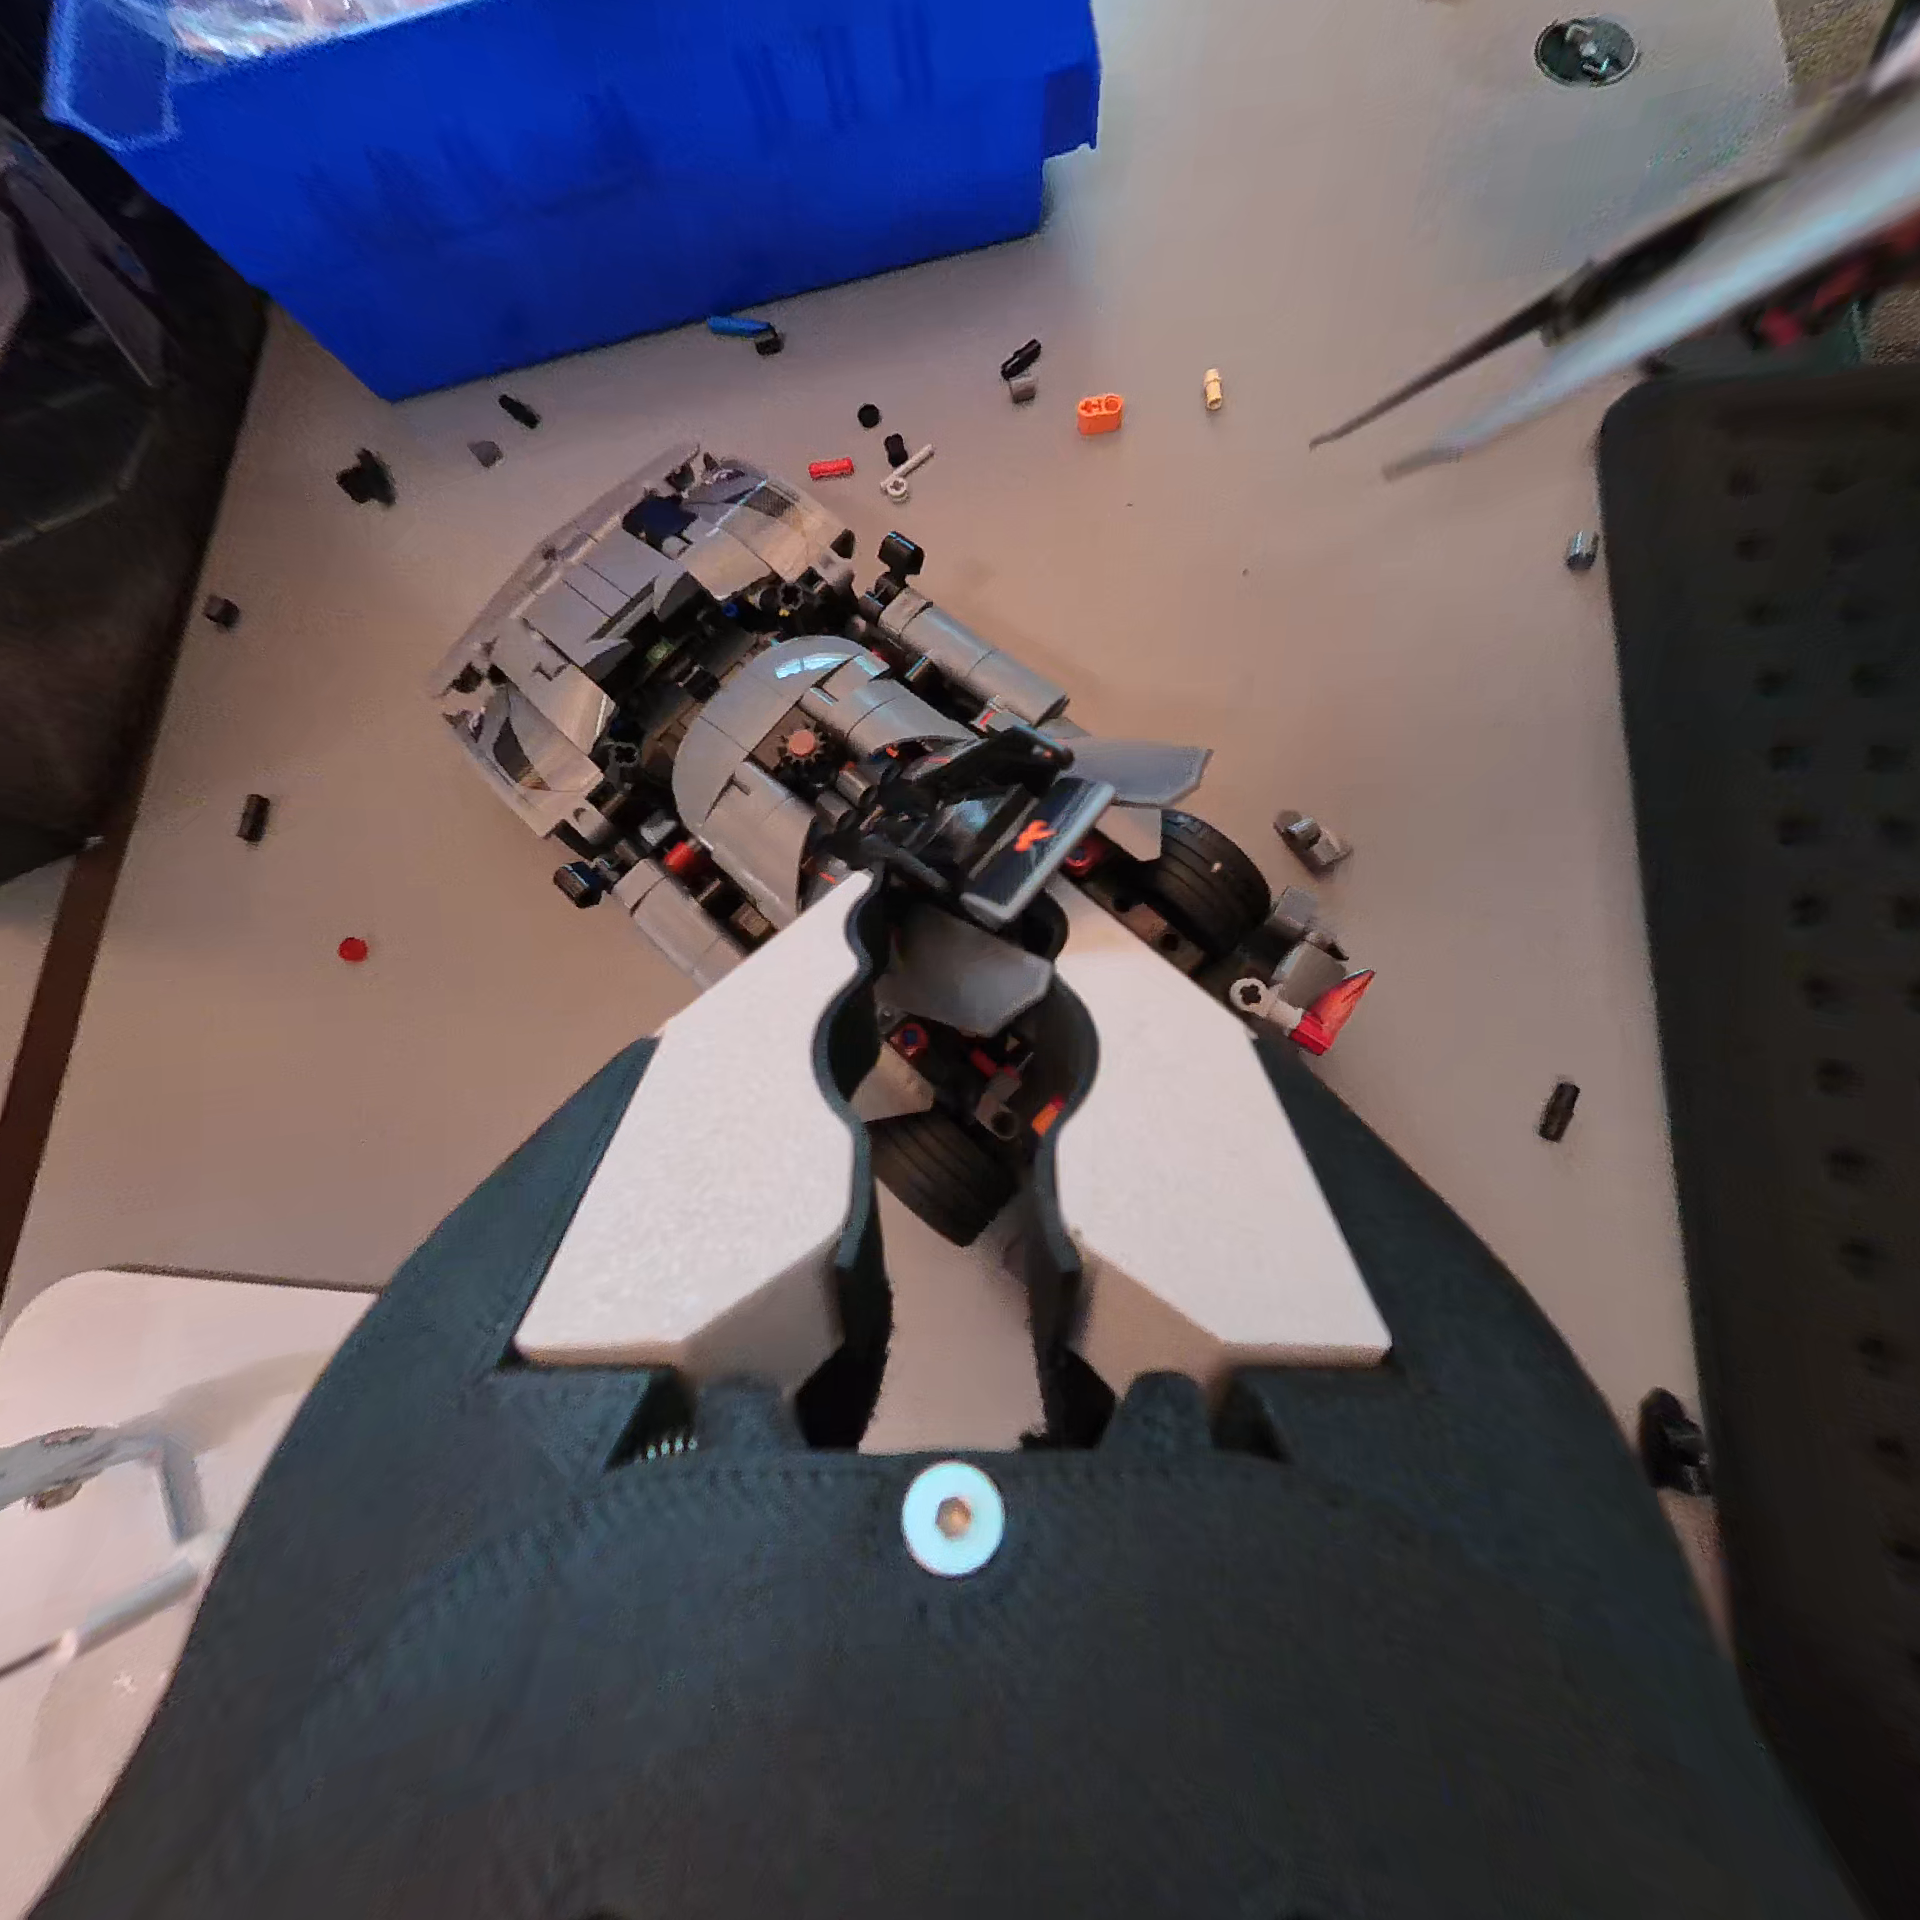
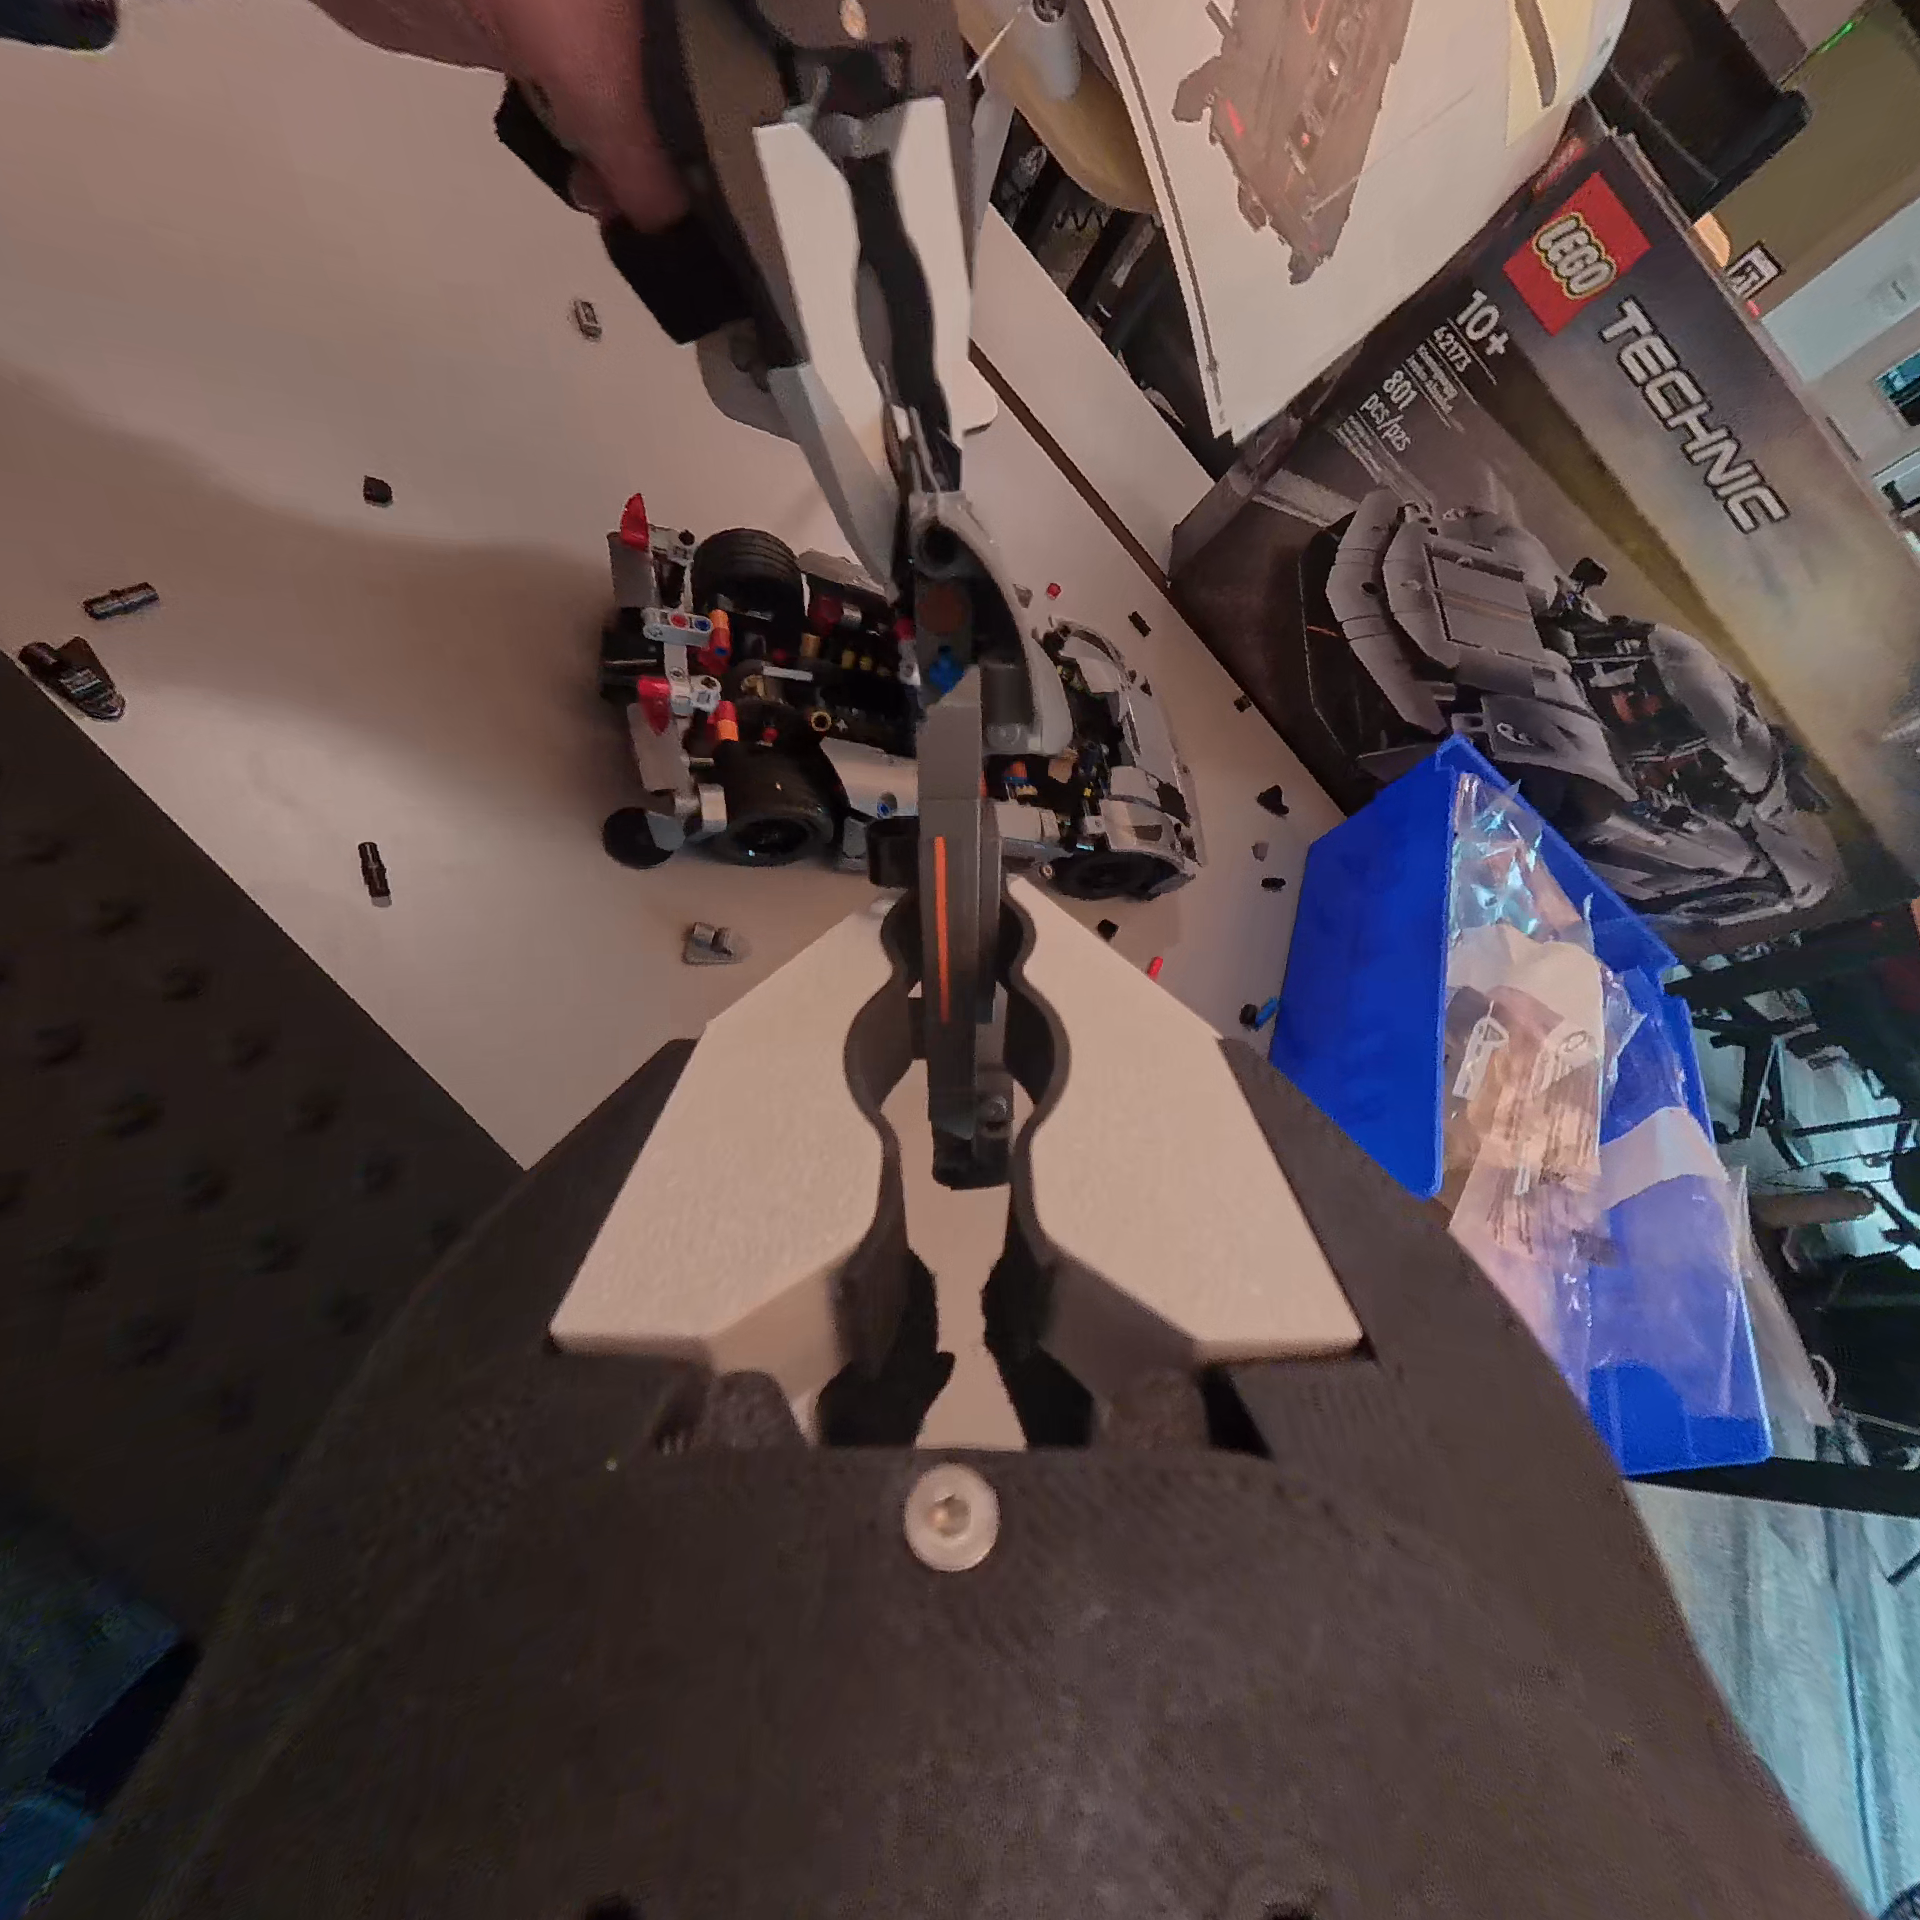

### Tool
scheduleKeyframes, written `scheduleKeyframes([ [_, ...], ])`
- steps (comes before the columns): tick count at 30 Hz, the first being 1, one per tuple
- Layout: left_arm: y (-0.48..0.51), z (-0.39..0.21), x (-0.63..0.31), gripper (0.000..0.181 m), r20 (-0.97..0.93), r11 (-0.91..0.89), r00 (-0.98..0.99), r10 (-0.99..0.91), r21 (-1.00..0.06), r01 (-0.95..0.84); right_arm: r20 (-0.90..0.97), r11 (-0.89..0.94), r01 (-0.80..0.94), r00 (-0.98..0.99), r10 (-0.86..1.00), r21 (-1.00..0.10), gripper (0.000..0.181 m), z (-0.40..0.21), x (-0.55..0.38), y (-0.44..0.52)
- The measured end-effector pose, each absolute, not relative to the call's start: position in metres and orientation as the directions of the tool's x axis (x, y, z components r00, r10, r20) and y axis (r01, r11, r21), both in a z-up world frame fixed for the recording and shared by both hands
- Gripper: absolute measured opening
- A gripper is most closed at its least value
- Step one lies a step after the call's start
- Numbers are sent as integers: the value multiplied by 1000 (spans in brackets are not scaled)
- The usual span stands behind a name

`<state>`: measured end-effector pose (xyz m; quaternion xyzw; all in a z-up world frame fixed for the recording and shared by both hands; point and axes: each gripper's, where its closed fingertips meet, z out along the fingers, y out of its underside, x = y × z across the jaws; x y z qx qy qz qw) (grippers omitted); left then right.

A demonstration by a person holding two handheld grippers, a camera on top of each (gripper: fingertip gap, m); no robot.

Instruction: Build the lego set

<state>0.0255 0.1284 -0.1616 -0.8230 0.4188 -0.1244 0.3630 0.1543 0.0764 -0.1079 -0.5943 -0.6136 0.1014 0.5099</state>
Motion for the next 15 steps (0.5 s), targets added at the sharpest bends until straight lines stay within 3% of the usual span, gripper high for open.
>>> scheduleKeyframes([
  [6,141,-163,28,25,-81,-389,598,-797,-689,-612,576,315,676,198,793,-666,9,-109,138,78],
  [15,132,-171,14,54,-29,-322,516,-856,-750,-578,823,473,784,82,562,-401,9,-123,97,77],
])
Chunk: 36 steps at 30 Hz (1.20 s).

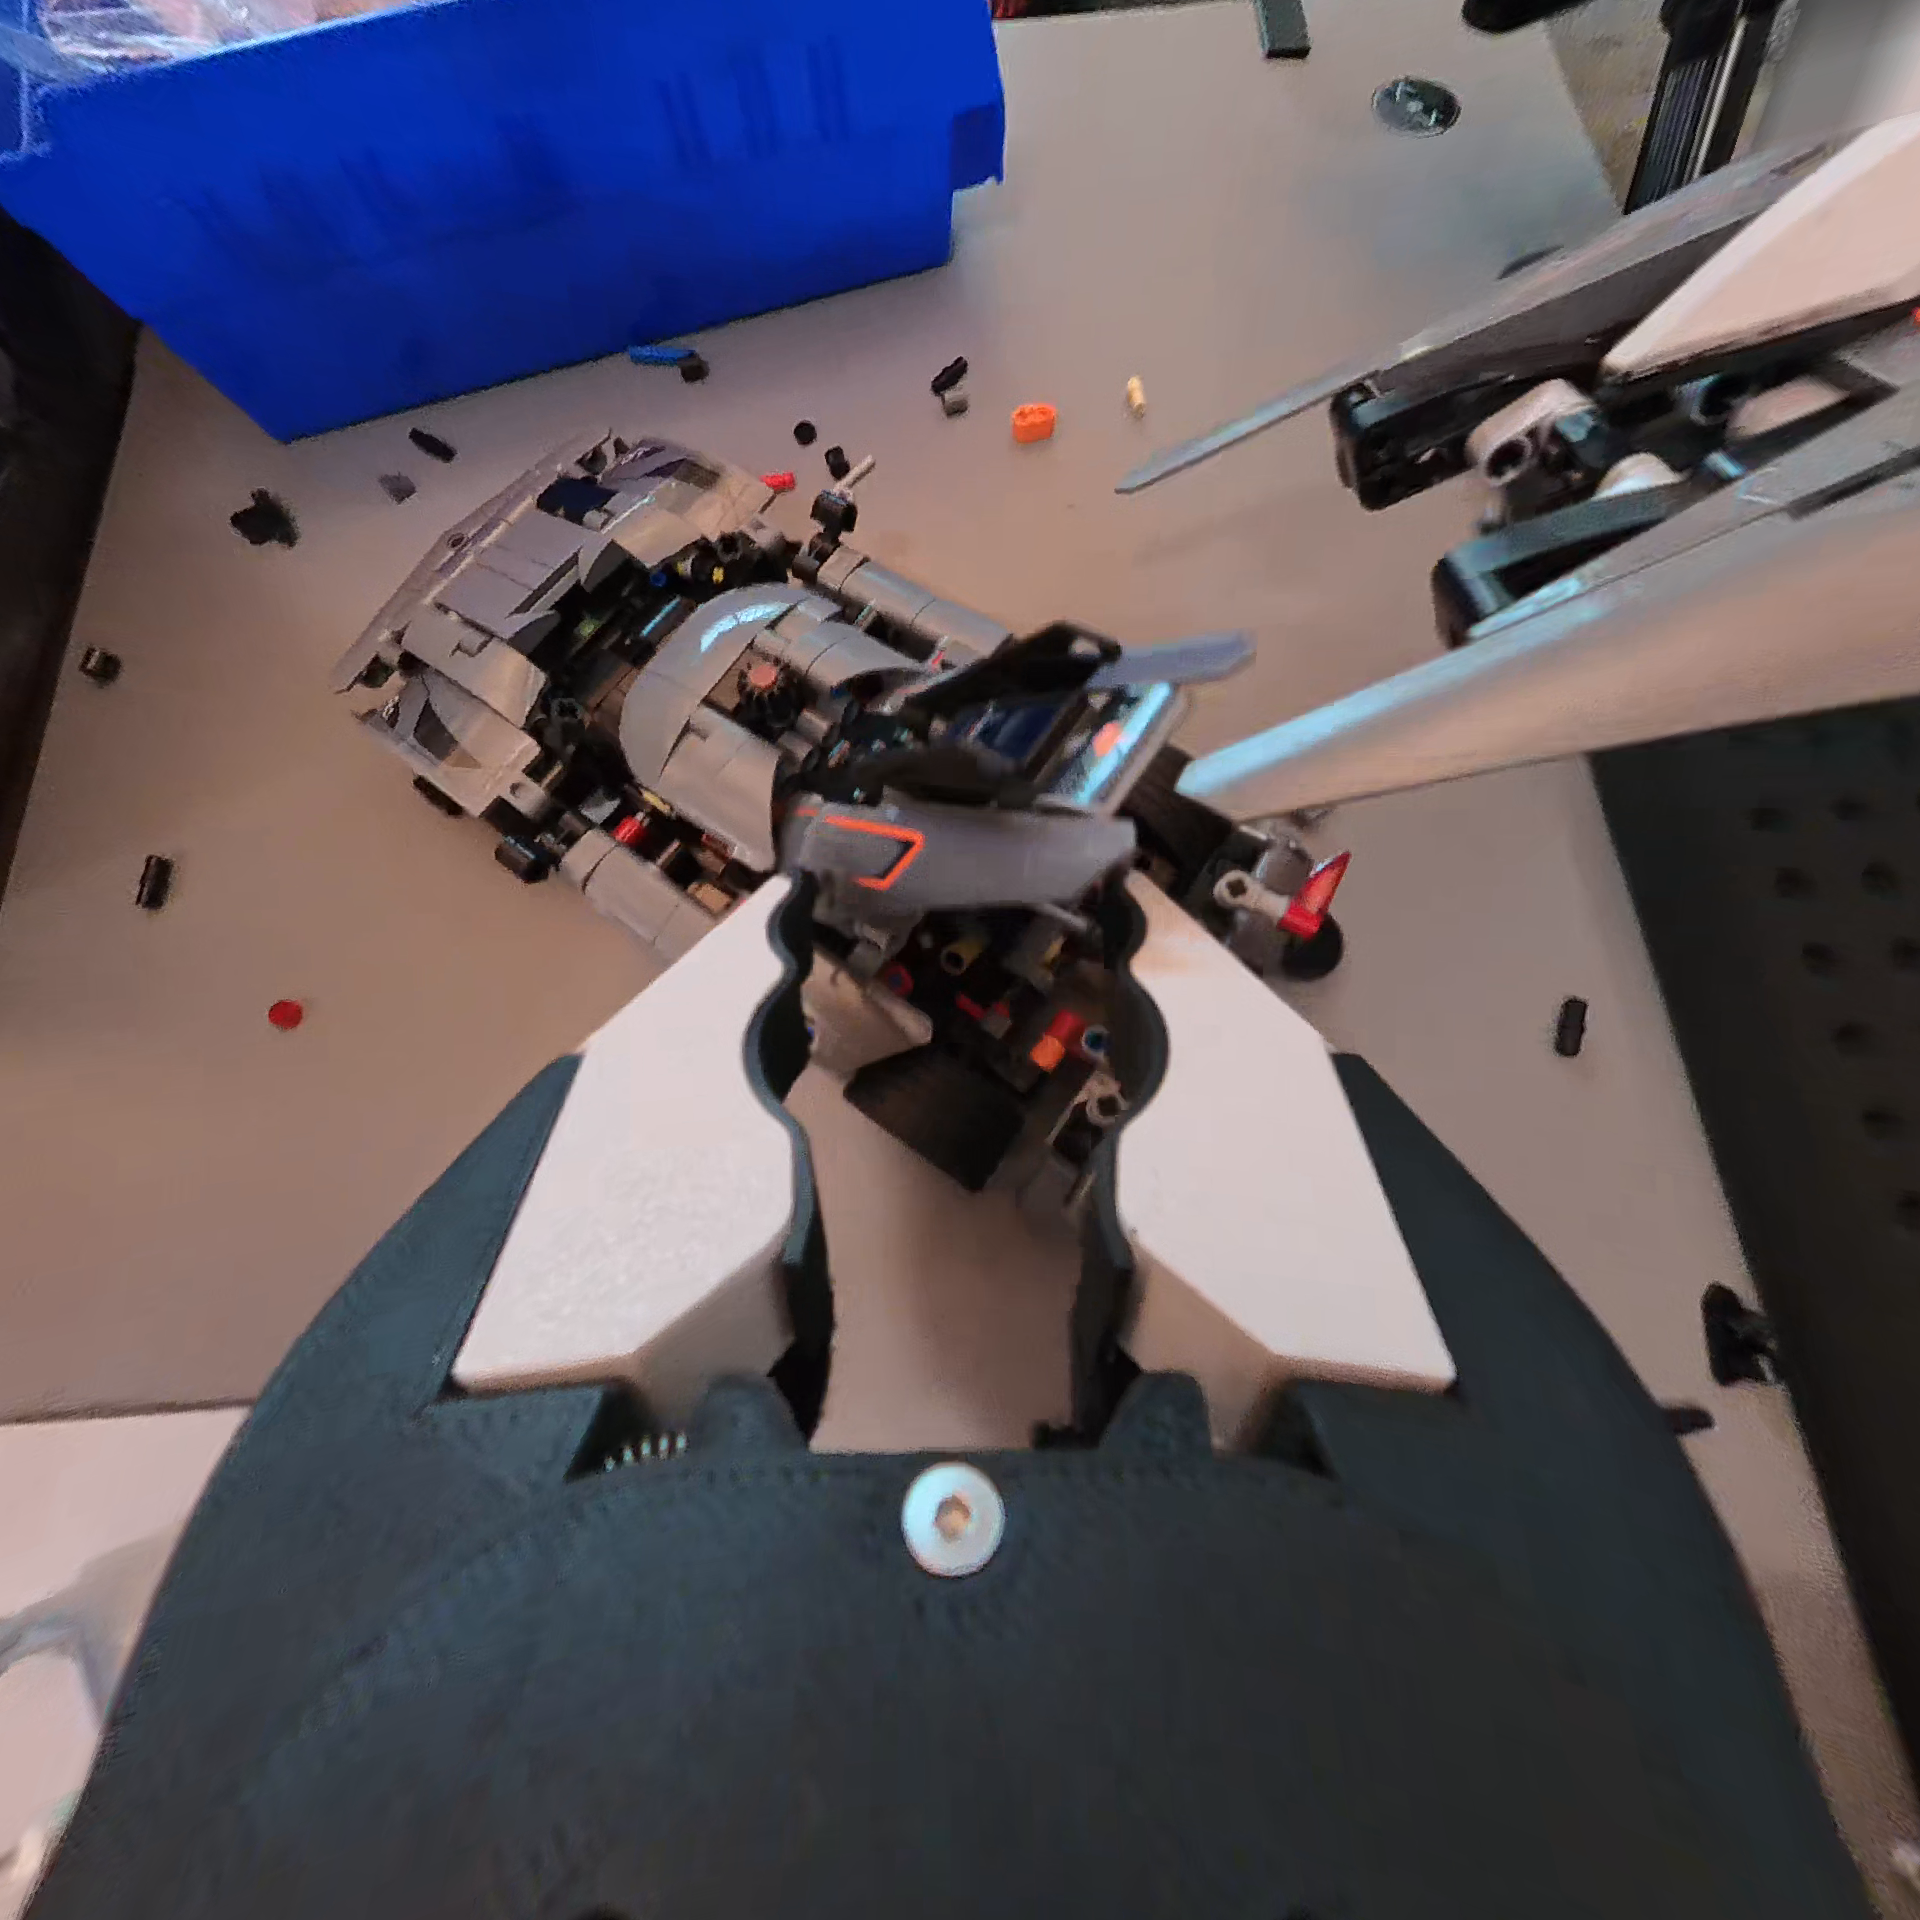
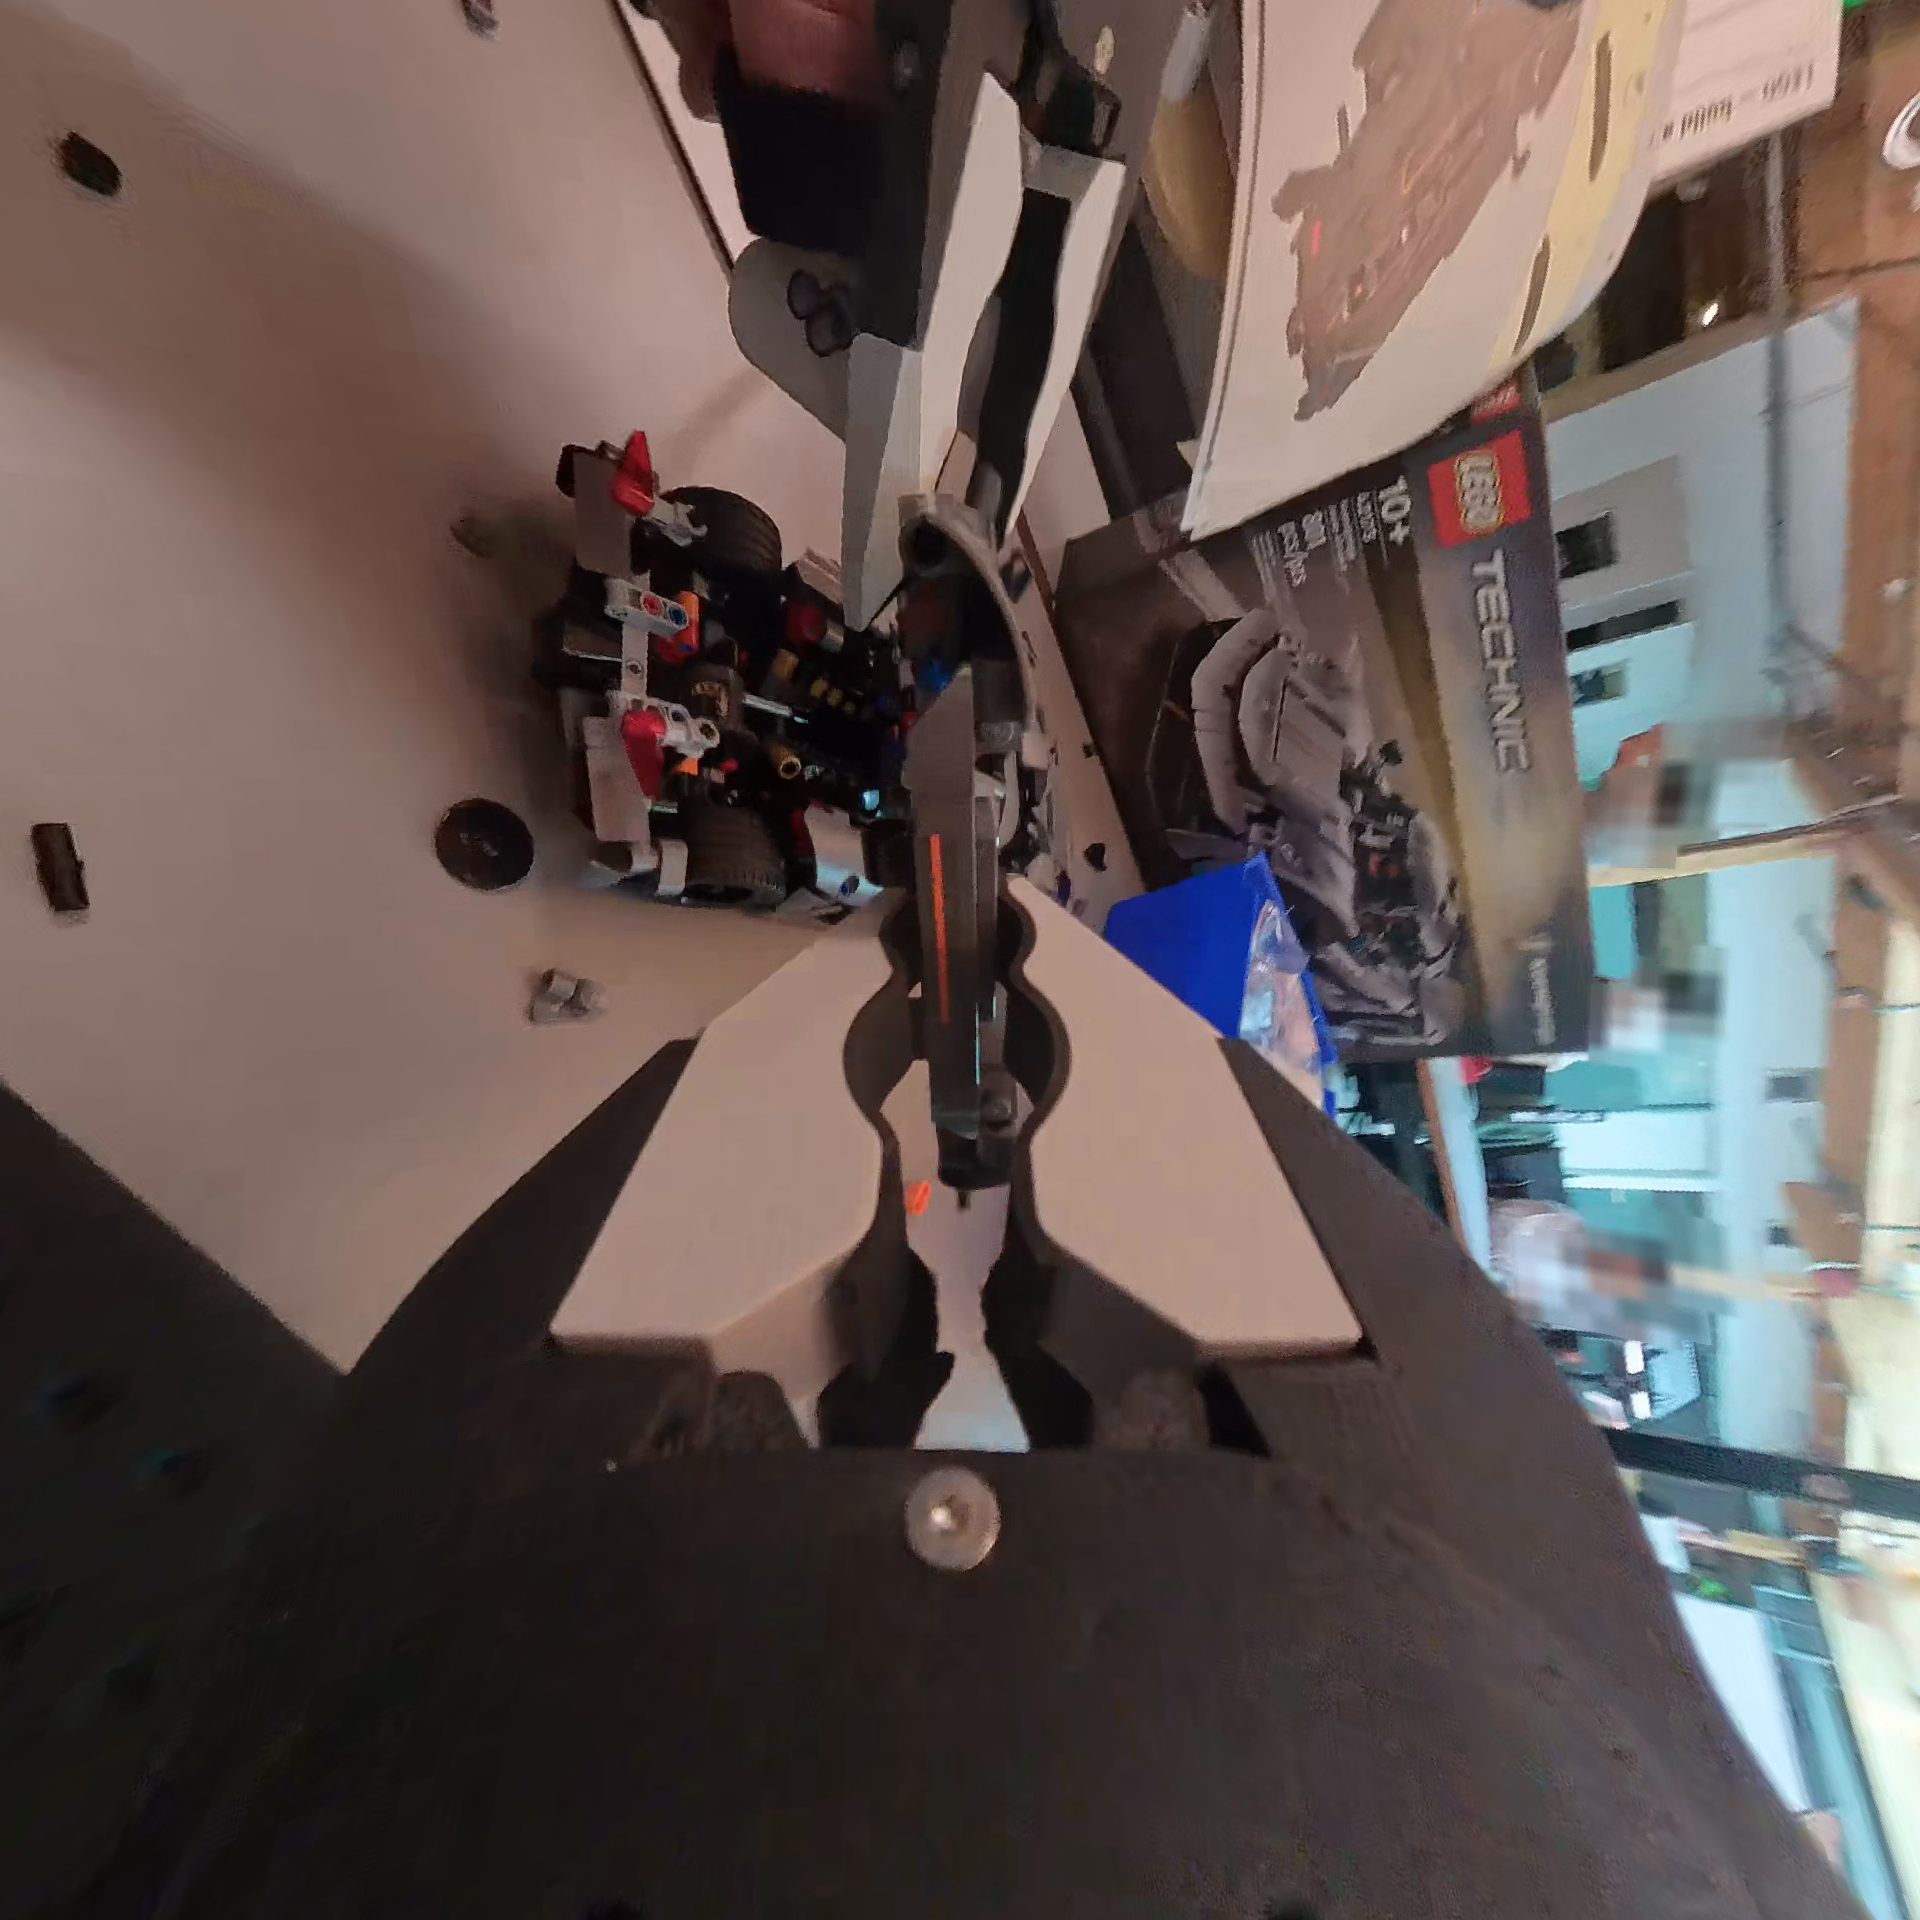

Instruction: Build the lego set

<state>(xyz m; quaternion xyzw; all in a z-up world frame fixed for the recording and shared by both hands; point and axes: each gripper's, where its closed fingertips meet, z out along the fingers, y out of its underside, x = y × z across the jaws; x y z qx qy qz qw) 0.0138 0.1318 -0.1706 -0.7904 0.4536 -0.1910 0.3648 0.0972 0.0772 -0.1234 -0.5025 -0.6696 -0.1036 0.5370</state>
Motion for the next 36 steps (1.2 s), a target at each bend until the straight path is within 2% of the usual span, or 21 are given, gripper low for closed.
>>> scheduleKeyframes([
  [8,123,-173,13,67,-207,-172,473,-856,-750,-639,901,533,796,35,432,-286,9,-128,71,76],
  [10,119,-179,14,79,-247,-132,447,-860,-738,-662,906,529,806,19,423,-264,9,-133,66,77],
  [12,124,-180,12,84,-305,-102,468,-829,-740,-665,909,526,813,9,417,-249,9,-137,62,80],
  [18,140,-168,9,86,-475,16,529,-703,-755,-656,914,517,818,26,404,-252,9,-138,51,85],
  [23,138,-164,19,91,-478,60,522,-707,-775,-629,907,499,827,31,419,-259,9,-144,48,93],
  [28,136,-163,28,103,-459,68,530,-713,-798,-599,902,496,820,56,428,-286,9,-143,43,94],
  [31,136,-155,31,102,-445,81,564,-696,-829,-554,898,491,817,71,435,-302,9,-143,42,95],
  [34,136,-156,32,92,-406,61,582,-705,-852,-520,899,494,816,70,433,-301,9,-143,42,97],
  [36,138,-158,29,79,-395,55,594,-701,-860,-507,899,494,816,69,432,-300,9,-143,41,97],
])
